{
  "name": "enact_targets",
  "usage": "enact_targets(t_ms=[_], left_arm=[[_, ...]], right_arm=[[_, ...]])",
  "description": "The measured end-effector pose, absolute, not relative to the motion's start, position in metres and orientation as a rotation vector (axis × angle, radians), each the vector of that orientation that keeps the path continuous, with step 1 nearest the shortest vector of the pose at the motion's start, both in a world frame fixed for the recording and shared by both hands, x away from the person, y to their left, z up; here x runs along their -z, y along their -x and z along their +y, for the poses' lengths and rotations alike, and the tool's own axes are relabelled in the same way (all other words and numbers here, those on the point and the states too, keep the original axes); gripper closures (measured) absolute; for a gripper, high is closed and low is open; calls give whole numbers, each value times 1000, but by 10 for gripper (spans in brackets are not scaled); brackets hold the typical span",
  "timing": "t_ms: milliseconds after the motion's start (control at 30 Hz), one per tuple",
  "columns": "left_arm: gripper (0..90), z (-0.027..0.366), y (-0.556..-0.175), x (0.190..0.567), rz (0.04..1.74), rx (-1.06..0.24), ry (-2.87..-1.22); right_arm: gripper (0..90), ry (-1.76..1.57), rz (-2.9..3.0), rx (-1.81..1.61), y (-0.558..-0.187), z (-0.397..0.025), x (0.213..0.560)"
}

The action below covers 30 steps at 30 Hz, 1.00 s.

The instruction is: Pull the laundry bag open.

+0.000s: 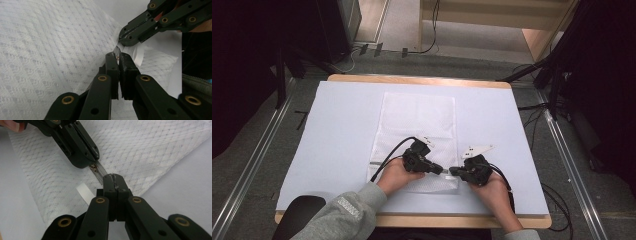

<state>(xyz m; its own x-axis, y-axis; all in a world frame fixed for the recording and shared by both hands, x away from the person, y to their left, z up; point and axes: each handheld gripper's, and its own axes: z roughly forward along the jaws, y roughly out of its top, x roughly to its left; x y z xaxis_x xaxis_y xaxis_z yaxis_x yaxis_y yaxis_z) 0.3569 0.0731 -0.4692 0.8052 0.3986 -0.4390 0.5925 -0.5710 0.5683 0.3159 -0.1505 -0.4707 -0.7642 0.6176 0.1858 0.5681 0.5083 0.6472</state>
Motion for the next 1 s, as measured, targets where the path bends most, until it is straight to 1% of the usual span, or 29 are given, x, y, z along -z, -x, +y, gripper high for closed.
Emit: enact_targets(t_ms=[1000], left_arm=[[880,93,-363,462,763,365,-2285]], right_arm=[[900,-1012,2669,-1139,-316,-154,473]])
